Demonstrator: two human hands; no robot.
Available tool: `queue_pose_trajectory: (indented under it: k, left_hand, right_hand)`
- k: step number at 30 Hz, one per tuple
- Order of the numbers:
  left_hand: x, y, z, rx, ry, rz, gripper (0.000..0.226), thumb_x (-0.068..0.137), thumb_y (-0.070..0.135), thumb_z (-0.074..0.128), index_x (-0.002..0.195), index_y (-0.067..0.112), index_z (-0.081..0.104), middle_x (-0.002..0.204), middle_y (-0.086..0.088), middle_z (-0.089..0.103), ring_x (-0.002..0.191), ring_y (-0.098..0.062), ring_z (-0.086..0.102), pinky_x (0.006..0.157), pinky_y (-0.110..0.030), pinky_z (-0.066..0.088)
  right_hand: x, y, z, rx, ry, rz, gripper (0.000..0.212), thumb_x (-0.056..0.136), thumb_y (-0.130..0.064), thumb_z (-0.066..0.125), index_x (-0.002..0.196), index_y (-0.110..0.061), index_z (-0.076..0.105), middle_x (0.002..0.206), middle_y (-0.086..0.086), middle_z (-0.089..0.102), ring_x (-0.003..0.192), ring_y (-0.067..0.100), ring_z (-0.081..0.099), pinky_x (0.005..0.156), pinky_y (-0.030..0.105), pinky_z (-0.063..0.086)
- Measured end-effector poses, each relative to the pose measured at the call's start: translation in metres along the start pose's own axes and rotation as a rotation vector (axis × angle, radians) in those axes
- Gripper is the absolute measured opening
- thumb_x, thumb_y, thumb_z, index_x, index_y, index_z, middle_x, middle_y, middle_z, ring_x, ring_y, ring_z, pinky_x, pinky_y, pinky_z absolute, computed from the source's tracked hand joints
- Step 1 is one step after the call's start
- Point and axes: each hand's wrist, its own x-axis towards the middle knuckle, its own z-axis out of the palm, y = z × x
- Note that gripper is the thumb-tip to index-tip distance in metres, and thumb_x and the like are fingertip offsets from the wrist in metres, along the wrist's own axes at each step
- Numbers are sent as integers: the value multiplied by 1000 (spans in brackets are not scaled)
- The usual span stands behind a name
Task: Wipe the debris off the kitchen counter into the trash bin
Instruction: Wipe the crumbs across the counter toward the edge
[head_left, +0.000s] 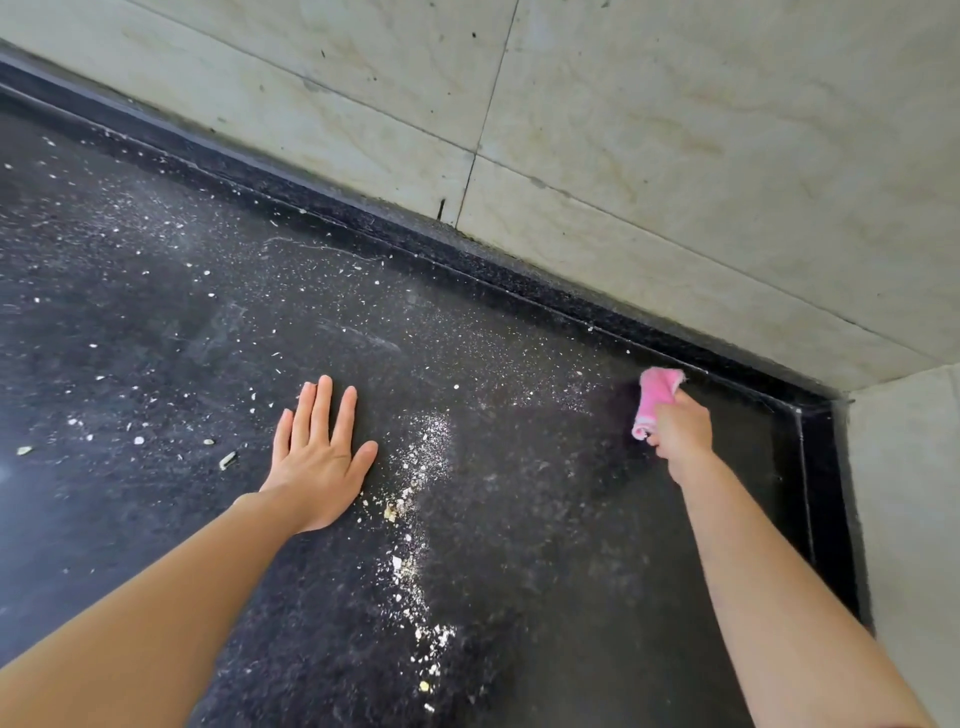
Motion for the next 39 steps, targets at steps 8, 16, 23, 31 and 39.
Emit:
queue_pose_trajectory:
  k: [8,16,23,31,39]
  left_hand:
    - [0,-1,0,-4,-27,-10,69,97,52,9,146,21,-27,152,-3,-36,138,-17,-35,115,-39,-18]
    - [0,0,-3,-19,-54,-7,70,97,54,11,147,22,-26,152,-2,-36,138,-18,-36,115,-39,-18]
    - [1,2,-4,-9,-61,-11,69,97,54,9,144,23,-30,150,-2,-40,136,-16,-39,113,-38,-20]
    - [0,0,-4,-21,-75,-5,66,97,54,8,136,25,-37,139,2,-48,129,-14,-44,112,-38,-21]
    - [-1,0,-6,-23,-84,-6,66,97,53,7,136,24,-37,139,2,-48,129,-14,-44,112,-38,-21]
  right_hand:
    - [-6,-19,71,-33,-102,28,34,73,-47,52,71,-17,66,48,3,57,48,21,48,53,25,35]
    - [-89,-26,113,-71,-640,-215,46,93,-4,44,135,-19,53,84,5,60,54,12,48,46,19,37]
    - [9,-33,29,177,100,24,19,79,-24,55,71,-10,63,41,-1,52,51,18,44,54,29,32]
    - [54,-43,50,137,200,24,14,85,-10,42,96,-13,50,76,9,63,82,25,60,74,29,49]
    - [23,-65,86,139,5,3,8,90,-10,44,82,-11,45,59,6,52,43,16,45,42,24,36]
